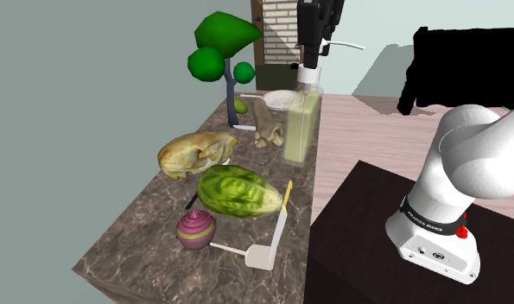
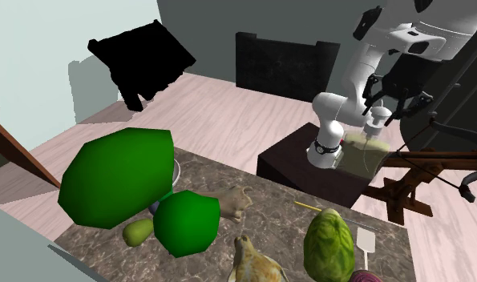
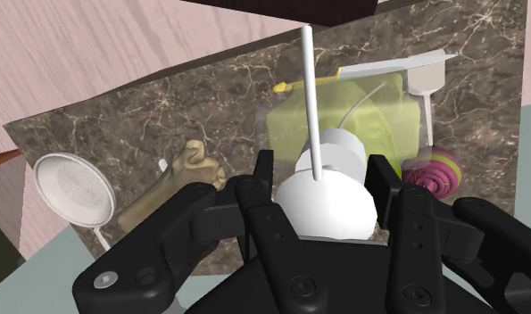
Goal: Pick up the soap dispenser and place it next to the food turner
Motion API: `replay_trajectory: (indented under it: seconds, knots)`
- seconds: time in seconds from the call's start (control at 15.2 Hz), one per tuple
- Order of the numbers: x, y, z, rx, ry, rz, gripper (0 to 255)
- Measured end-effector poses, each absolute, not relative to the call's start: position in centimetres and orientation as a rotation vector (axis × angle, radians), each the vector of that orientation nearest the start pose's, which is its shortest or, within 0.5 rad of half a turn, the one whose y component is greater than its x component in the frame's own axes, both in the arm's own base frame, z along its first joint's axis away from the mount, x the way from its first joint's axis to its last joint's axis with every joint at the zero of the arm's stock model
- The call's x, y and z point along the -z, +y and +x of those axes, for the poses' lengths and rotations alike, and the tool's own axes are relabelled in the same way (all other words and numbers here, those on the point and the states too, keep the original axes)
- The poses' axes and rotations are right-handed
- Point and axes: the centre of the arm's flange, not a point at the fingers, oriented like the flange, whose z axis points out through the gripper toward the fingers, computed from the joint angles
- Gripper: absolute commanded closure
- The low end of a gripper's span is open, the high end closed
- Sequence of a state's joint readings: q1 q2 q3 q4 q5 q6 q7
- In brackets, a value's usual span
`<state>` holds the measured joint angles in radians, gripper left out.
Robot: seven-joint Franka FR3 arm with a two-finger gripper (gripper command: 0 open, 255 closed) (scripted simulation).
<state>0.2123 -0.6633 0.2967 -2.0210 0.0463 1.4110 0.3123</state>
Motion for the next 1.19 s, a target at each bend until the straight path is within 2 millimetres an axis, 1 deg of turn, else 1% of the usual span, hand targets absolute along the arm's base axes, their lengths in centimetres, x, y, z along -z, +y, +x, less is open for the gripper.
replay_trajectory:
  seconds: [1.19]
  knots:
    - [-58.3, 20.5, 26.8, 0.128, -0.239, -3.245, 255]
